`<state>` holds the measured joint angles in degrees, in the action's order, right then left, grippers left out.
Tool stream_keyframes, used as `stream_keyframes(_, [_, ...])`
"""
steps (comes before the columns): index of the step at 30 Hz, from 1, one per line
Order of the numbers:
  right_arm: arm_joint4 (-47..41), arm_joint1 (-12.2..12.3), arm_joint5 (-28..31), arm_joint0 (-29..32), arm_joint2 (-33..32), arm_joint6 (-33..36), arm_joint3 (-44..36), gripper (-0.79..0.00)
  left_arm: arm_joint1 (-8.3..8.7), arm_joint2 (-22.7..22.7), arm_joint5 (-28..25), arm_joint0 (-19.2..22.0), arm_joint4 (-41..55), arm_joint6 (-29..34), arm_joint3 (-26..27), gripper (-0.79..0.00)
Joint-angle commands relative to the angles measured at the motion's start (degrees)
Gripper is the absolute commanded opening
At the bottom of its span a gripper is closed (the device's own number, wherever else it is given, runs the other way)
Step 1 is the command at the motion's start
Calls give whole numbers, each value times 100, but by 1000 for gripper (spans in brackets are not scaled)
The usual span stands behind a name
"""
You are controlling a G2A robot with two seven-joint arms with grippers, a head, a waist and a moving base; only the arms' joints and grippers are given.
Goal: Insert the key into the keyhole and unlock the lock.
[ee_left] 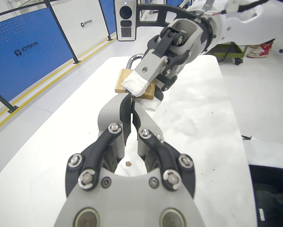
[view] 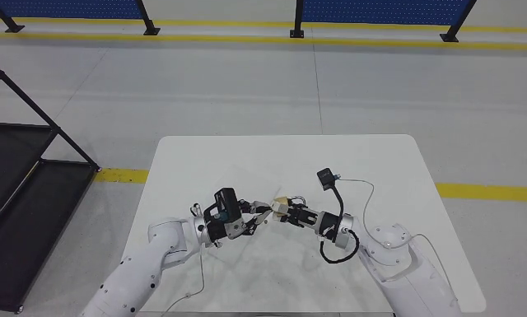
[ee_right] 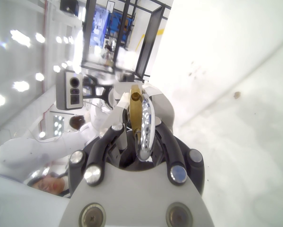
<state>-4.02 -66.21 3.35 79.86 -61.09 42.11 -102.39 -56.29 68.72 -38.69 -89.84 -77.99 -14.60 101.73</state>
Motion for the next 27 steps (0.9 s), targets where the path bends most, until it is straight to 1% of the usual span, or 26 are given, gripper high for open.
stream_keyframes(1, [0, 0, 0, 0, 0, 0, 0, -785, 1, 6, 11, -19, -34, -44, 9, -785])
stream_keyframes(7, [0, 0, 0, 0, 0, 0, 0, -785, 4, 29, 57, -68, -105, -78, 20, -785])
stream_keyframes(8, [0, 0, 0, 0, 0, 0, 0, -785, 4, 37, 82, -84, -93, -48, 21, -573])
stream_keyframes(9, [0, 0, 0, 0, 0, 0, 0, -785, 4, 60, 140, -108, -61, 12, 4, -129])
stream_keyframes(10, [0, 0, 0, 0, 0, 0, 0, -785, 5, 82, 215, -125, -67, 118, 25, 0])
stream_keyframes(12, [0, 0, 0, 0, 0, 0, 0, -785, 11, 122, 321, -200, -120, 198, 109, 0])
stream_keyframes(15, [0, 0, 0, 0, 0, 0, 0, -785, 36, 313, 503, -406, -124, 135, 189, 0])
stream_keyframes(19, [0, 0, 0, 0, 0, 0, 0, -785, 98, 862, 712, -798, 6, -153, 230, 0])
stream_keyframes(23, [0, 0, 0, 0, 0, 0, 0, -785, 157, 1474, 709, -1178, 278, -451, 204, 0])
stream_keyframes(27, [0, 0, 0, 0, 0, 0, 0, -785, 177, 1882, 804, -1476, 471, -666, 226, 0])
